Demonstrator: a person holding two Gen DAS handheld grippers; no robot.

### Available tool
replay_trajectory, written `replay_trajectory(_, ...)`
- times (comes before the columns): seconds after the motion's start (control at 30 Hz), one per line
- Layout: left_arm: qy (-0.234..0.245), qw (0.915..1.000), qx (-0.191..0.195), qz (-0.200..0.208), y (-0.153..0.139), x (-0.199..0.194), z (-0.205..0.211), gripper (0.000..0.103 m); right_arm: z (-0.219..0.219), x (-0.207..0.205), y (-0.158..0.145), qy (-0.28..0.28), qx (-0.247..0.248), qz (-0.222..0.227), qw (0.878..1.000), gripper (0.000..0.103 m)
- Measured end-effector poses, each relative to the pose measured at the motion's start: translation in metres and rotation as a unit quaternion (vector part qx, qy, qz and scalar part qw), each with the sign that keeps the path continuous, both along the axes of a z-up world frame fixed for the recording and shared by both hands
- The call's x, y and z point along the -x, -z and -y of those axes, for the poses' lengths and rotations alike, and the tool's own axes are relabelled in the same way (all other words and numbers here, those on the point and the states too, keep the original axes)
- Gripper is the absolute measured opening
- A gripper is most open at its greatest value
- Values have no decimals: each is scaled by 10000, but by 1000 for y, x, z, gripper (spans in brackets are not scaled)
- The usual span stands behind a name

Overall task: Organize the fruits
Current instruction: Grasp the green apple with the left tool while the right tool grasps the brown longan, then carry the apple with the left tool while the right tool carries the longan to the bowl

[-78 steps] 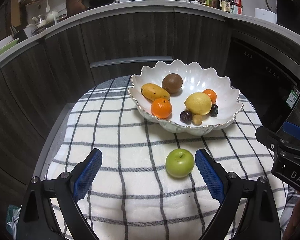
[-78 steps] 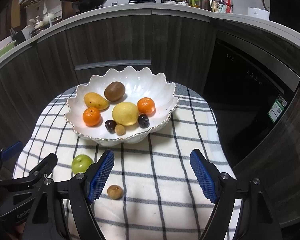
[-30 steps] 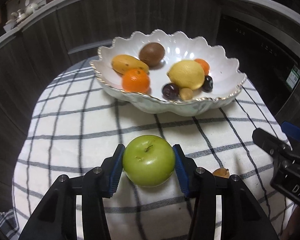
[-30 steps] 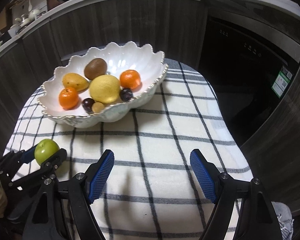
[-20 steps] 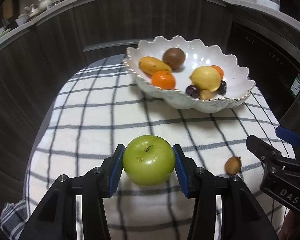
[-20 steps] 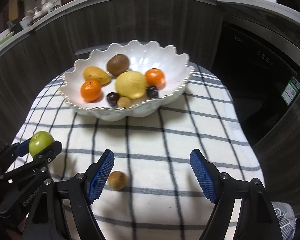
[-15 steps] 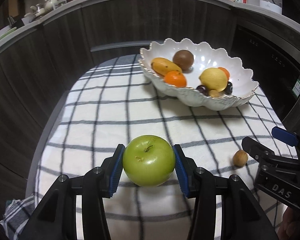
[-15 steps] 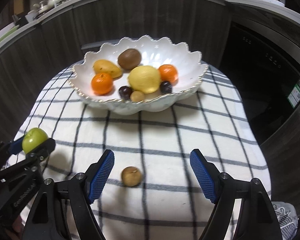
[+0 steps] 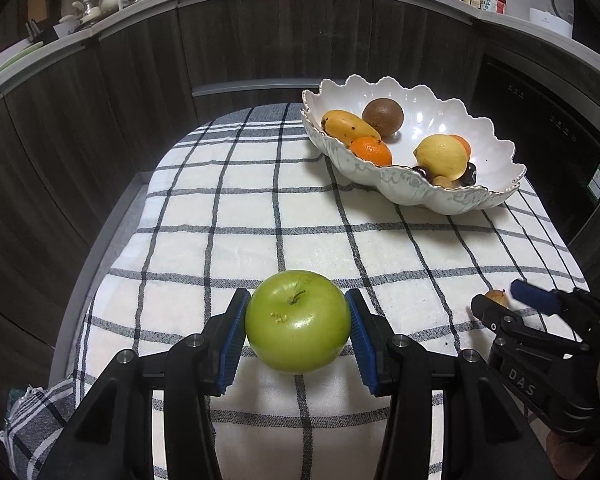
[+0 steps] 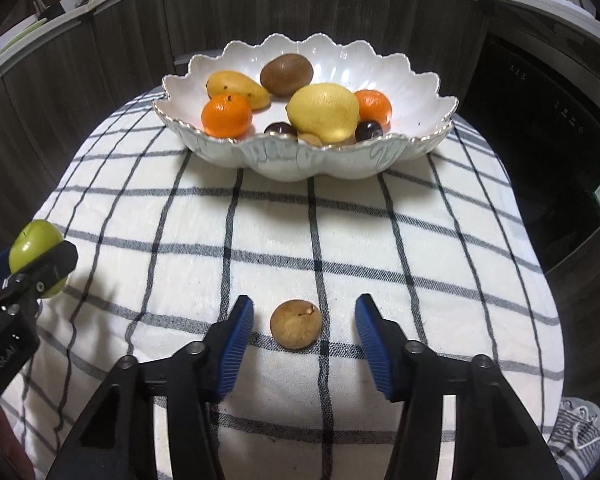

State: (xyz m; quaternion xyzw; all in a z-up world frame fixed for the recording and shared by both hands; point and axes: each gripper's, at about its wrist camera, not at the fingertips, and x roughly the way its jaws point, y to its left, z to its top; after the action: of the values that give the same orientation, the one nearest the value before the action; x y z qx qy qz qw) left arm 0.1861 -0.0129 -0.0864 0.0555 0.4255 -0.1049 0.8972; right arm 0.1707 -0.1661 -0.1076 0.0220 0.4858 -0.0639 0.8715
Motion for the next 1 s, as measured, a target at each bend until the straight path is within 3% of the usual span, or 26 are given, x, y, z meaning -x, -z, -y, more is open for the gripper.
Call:
replay_trajectory(0.07, 5, 10000, -13, -11, 1, 0, 1, 47, 0, -1, 5, -42, -24, -71, 10000, 33)
replay_trajectory(0.13, 8, 10000, -23, -21, 1, 0, 2, 47, 0, -1, 9, -82, -77, -121, 9999, 29)
replay_trajectory(0.37, 6, 10000, -15, -40, -1, -1, 4, 47, -1, 2, 3, -156, -91, -43, 9998, 28)
replay_trajectory(1.0, 290, 9991, 46, 310, -55, -34, 40, 47, 24, -19, -79, -114, -129, 644, 9978, 28)
